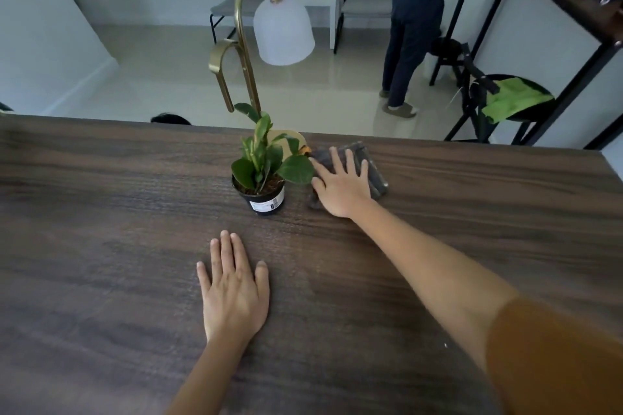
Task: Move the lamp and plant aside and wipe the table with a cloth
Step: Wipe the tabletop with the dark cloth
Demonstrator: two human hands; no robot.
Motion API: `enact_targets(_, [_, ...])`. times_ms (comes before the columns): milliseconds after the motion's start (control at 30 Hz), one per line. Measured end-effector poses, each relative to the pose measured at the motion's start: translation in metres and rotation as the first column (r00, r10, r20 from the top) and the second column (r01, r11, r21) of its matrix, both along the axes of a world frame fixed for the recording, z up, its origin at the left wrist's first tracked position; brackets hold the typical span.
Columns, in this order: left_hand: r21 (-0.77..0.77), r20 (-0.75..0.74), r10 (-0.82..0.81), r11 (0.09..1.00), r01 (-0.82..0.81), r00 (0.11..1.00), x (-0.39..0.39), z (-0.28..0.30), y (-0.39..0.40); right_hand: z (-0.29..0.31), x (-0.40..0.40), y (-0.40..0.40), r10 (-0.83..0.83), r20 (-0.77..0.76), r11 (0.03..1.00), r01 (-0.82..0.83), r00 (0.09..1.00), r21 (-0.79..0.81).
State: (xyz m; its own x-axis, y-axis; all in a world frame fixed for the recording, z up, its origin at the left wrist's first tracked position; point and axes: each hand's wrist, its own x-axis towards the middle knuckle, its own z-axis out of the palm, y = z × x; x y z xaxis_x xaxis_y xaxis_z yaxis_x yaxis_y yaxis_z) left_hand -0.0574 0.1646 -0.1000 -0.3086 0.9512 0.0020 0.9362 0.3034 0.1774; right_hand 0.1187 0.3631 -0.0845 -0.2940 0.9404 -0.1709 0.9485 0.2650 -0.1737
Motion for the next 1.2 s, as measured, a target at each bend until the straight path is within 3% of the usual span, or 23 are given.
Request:
enact_targets(200, [-0.011, 0.004, 0.006, 1.000, -0.006, 1.000, 0.001, 0.004, 0.000, -0.004, 0.033, -0.179, 0.297, -0.117, 0.953, -0.288, 0.948, 0.090])
enact_targets(300, [-0.017, 0.028, 0.007, 1.000, -0.006, 1.000, 0.003, 0.005, -0.001, -0.009, 0.094, -0.208, 0.392, -0.055, 0.913, -0.381, 0.918, 0.144])
enact_targets(367, [-0.013, 0.026, 0.009, 1.000, -0.008, 1.000, 0.003, 0.005, -0.001, -0.009, 0.133, -0.177, 0.272, 0.011, 0.950, -0.270, 0.962, 0.158])
enact_targets(433, [-0.020, 0.018, 0.009, 1.000, -0.009, 1.000, 0.004, 0.005, 0.000, -0.004, 0.153, -0.123, -0.016, 0.029, 0.994, 0.013, 0.999, 0.109])
enact_targets(500, [-0.022, 0.018, 0.016, 1.000, -0.016, 1.000, 0.003, 0.005, 0.001, 0.003, 0.145, -0.068, -0.310, 0.023, 0.951, 0.310, 0.950, 0.017])
enact_targets(567, [-0.018, 0.017, 0.019, 1.000, -0.018, 1.000, 0.002, 0.004, 0.001, 0.010, 0.107, -0.036, -0.406, 0.024, 0.912, 0.407, 0.913, -0.060])
enact_targets(633, [-0.010, 0.013, 0.015, 1.000, -0.015, 1.000, 0.001, 0.003, -0.001, 0.007, 0.052, -0.042, -0.265, -0.002, 0.961, 0.264, 0.964, -0.079])
enact_targets(733, [-0.010, 0.018, 0.025, 1.000, -0.025, 1.000, -0.001, 0.001, -0.003, -0.006, -0.003, -0.120, 0.078, -0.061, 0.997, -0.078, 0.995, 0.010])
enact_targets(867, [-0.013, 0.026, 0.012, 1.000, -0.012, 1.000, -0.001, 0.002, -0.007, -0.009, 0.056, -0.263, 0.225, -0.114, 0.965, -0.205, 0.968, 0.161])
enact_targets(933, [-0.013, 0.024, 0.005, 1.000, -0.005, 1.000, -0.001, 0.001, -0.007, -0.011, 0.128, -0.315, 0.124, -0.068, 0.978, -0.110, 0.990, 0.180])
enact_targets(1000, [-0.018, 0.027, 0.004, 1.000, -0.004, 1.000, 0.002, 0.001, -0.006, -0.006, 0.201, -0.337, -0.106, 0.003, 0.981, 0.104, 0.994, 0.161])
enact_targets(1100, [-0.023, 0.029, 0.001, 1.000, -0.001, 1.000, 0.006, 0.003, -0.005, -0.003, 0.272, -0.301, -0.493, 0.074, 0.870, 0.489, 0.867, 0.064])
enact_targets(1200, [-0.035, 0.027, -0.014, 0.999, 0.015, 1.000, 0.014, 0.004, -0.010, 0.007, 0.274, -0.214, -0.701, 0.017, 0.713, 0.701, 0.713, -0.006])
